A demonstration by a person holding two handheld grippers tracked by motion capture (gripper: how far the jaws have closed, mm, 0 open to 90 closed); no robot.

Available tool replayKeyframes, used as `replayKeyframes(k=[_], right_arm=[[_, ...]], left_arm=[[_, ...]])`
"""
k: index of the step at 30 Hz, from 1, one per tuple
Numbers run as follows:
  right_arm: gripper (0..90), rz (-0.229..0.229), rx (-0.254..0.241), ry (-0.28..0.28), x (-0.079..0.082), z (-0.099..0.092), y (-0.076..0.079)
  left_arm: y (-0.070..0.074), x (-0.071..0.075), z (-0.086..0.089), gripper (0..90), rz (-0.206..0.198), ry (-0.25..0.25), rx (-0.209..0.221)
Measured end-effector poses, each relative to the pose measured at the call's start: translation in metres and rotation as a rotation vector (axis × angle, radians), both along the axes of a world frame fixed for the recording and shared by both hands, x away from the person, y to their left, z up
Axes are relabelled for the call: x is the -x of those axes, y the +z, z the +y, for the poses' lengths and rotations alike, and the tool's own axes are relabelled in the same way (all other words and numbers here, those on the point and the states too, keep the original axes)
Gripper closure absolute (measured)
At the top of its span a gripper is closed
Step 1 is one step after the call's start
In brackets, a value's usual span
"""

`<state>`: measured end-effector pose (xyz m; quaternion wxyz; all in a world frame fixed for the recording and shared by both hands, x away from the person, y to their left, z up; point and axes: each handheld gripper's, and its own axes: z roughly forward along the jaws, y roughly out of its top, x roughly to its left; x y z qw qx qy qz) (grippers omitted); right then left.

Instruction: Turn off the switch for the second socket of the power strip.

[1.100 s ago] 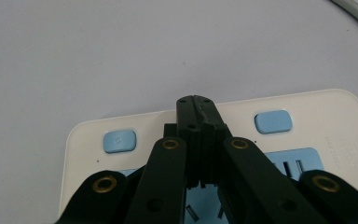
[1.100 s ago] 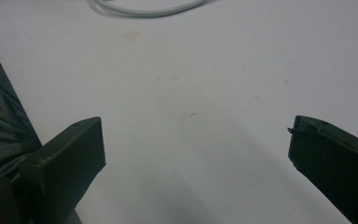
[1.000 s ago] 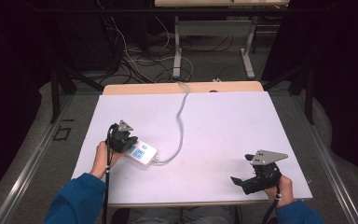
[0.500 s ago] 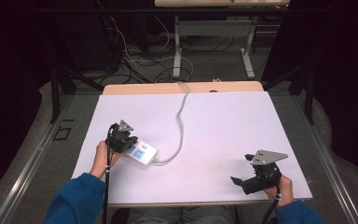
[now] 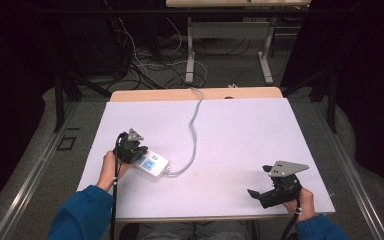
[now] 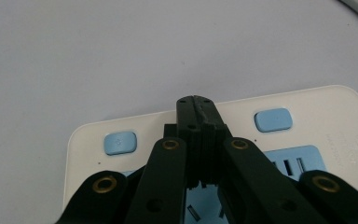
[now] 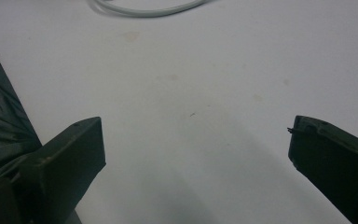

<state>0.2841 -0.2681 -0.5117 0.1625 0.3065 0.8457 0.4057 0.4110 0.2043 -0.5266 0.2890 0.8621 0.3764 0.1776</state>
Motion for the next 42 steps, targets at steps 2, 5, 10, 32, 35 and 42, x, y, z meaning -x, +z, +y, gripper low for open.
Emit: replayKeyframes(k=[2, 5, 10, 32, 35, 42], right_arm=[[3.1, -0.006, -0.005, 0.0, -0.0001, 0.0001, -0.0003], [3.1, -0.004, -0.007, 0.0, -0.0001, 0.0002, -0.0005], [3.1, -0.006, -0.006, 0.0, -0.0001, 0.0, -0.0003], [3.1, -0.005, -0.006, 0.001, -0.0001, 0.0002, -0.0005], [3.1, -0.005, -0.005, 0.0, -0.0001, 0.0001, -0.0003], [3.1, -0.001, 0.0, 0.0, 0.0001, 0.0, 0.0001]], left_arm=[[0.0001, 0.0, -0.0001, 90.0, 0.0, -0.001, 0.0], [0.0003, 0.0, -0.0001, 90.0, 0.002, -0.002, -0.002], [0.0002, 0.0001, -0.0003, 90.0, 0.002, 0.0, -0.001], [0.0024, -0.0002, 0.0011, 90.0, -0.007, 0.003, 0.009], [0.0028, 0.0001, 0.001, 90.0, -0.007, 0.003, 0.006], [0.0029, 0.0, 0.0007, 90.0, -0.015, 0.003, 0.004]])
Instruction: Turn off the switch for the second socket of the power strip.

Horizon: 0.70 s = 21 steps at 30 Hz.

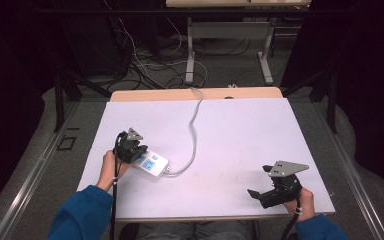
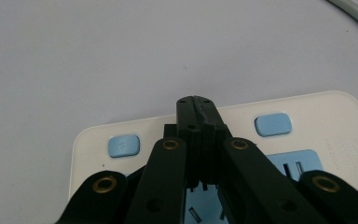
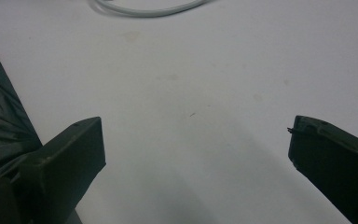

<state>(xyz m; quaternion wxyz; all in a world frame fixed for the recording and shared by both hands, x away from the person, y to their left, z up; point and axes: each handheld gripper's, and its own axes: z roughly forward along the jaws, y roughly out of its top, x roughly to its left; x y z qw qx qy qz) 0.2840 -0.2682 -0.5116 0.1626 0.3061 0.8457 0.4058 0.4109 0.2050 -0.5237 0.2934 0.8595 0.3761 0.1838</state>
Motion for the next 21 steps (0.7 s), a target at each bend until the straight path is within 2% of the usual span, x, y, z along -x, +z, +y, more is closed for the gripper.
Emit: replayKeyframes(k=[10, 14, 15, 19, 21], right_arm=[[3.1, -0.011, -0.014, -0.003, 0.0, 0.001, -0.001], [3.1, -0.015, -0.01, 0.002, 0.0, 0.0, -0.001], [3.1, -0.014, -0.011, 0.001, 0.0, 0.0, 0.0], [3.1, -0.015, -0.012, 0.002, 0.0, 0.0, -0.001], [3.1, -0.013, -0.01, 0.001, 0.0, 0.0, -0.001]], left_arm=[[0.0, 0.0, 0.001, 90.0, 0.01, 0.003, 0.006], [0.003, 0.0, 0.003, 89.8, -0.006, 0.012, 0.025], [0.005, 0.0, 0.003, 78.3, -0.01, 0.019, 0.024], [0.01, 0.0, 0.005, 60.1, -0.026, 0.044, 0.041], [0.012, 0.0, 0.006, 49.4, -0.018, 0.044, 0.032]])
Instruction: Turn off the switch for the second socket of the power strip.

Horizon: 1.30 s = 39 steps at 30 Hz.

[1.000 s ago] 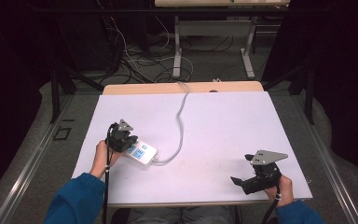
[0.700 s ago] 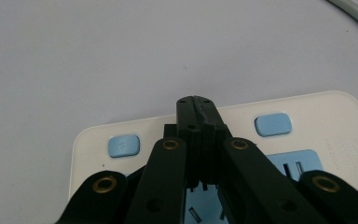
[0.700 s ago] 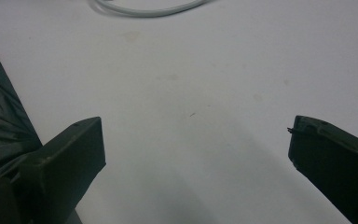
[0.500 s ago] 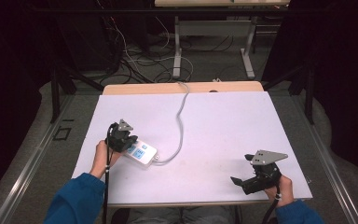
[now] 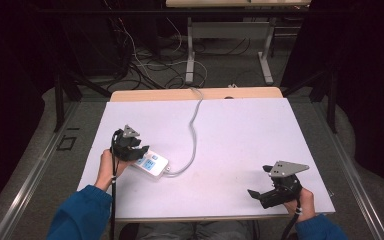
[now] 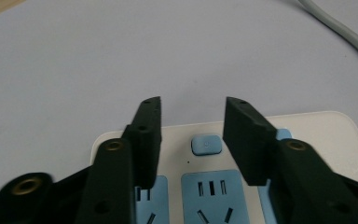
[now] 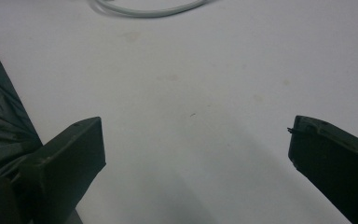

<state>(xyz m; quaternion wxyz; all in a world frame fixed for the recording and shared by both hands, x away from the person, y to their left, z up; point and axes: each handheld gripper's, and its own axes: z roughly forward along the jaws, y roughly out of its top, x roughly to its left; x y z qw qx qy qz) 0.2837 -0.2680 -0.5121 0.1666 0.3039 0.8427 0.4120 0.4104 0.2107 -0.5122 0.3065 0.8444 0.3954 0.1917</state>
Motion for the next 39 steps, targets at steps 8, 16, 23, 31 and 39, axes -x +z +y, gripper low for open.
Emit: replayKeyframes(k=[8, 16, 23, 31, 39], right_arm=[[3.1, 0.001, -0.005, -0.003, 0.0, 0.0, 0.0], [3.1, -0.005, 0.0, 0.003, 0.0, 0.0, 0.0], [3.1, 0.002, -0.007, 0.0, 0.0, 0.0, 0.0], [3.1, 0.002, -0.007, -0.002, 0.0, 0.0, 0.0], [3.1, 0.0, -0.006, -0.003, 0.001, 0.0, 0.0]], left_arm=[[0.002, 0.003, 0.0, 21.4, -0.002, 0.018, -0.006], [0.002, 0.01, 0.002, 7.8, -0.011, 0.032, -0.013], [0.004, 0.018, 0.008, 0.3, -0.018, 0.039, -0.016], [0.007, 0.029, 0.01, 0.2, -0.018, 0.033, -0.023], [0.009, 0.039, 0.01, 0.2, -0.038, 0.032, -0.025]])
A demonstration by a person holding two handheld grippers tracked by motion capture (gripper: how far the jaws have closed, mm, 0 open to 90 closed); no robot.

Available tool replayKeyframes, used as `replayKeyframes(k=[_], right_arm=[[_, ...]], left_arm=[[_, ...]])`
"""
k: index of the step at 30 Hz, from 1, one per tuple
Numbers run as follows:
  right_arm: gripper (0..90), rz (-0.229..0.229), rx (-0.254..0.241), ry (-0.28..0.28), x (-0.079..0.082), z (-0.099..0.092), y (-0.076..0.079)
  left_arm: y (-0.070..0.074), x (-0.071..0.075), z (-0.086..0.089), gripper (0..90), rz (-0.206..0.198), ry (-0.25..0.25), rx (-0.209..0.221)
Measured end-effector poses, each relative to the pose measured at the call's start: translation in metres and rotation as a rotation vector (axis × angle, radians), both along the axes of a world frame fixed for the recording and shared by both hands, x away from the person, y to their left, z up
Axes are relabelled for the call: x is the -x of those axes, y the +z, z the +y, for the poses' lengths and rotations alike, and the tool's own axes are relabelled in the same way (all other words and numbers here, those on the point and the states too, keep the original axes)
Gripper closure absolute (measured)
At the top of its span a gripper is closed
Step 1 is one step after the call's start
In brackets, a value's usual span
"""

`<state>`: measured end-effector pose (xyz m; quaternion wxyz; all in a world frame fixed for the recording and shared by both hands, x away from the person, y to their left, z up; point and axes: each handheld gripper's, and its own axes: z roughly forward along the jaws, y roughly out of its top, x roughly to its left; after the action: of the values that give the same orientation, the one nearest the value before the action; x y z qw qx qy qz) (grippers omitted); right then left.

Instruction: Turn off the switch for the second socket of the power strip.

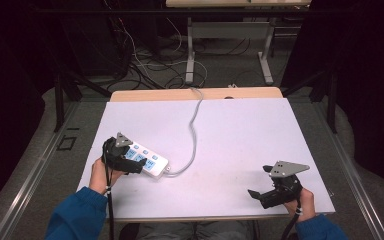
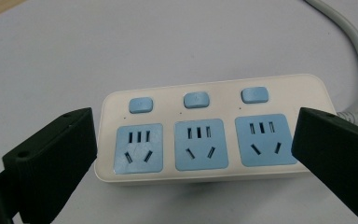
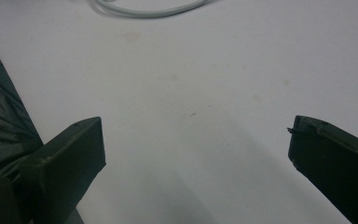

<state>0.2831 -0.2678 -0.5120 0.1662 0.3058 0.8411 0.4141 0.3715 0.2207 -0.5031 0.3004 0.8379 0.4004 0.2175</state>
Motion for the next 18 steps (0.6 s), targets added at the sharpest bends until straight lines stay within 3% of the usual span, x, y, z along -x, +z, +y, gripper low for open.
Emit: replayKeyframes(k=[8, 18], right_arm=[[3.1, -0.006, 0.004, 0.011, -0.001, 0.0, 0.0], [3.2, -0.004, 0.004, 0.008, 0.0, 0.0, 0.0]], left_arm=[[0.001, 0.012, 0.005, 0.3, 0.011, -0.001, -0.005], [0.001, 0.029, 0.014, 0.3, -0.015, 0.01, -0.007]])
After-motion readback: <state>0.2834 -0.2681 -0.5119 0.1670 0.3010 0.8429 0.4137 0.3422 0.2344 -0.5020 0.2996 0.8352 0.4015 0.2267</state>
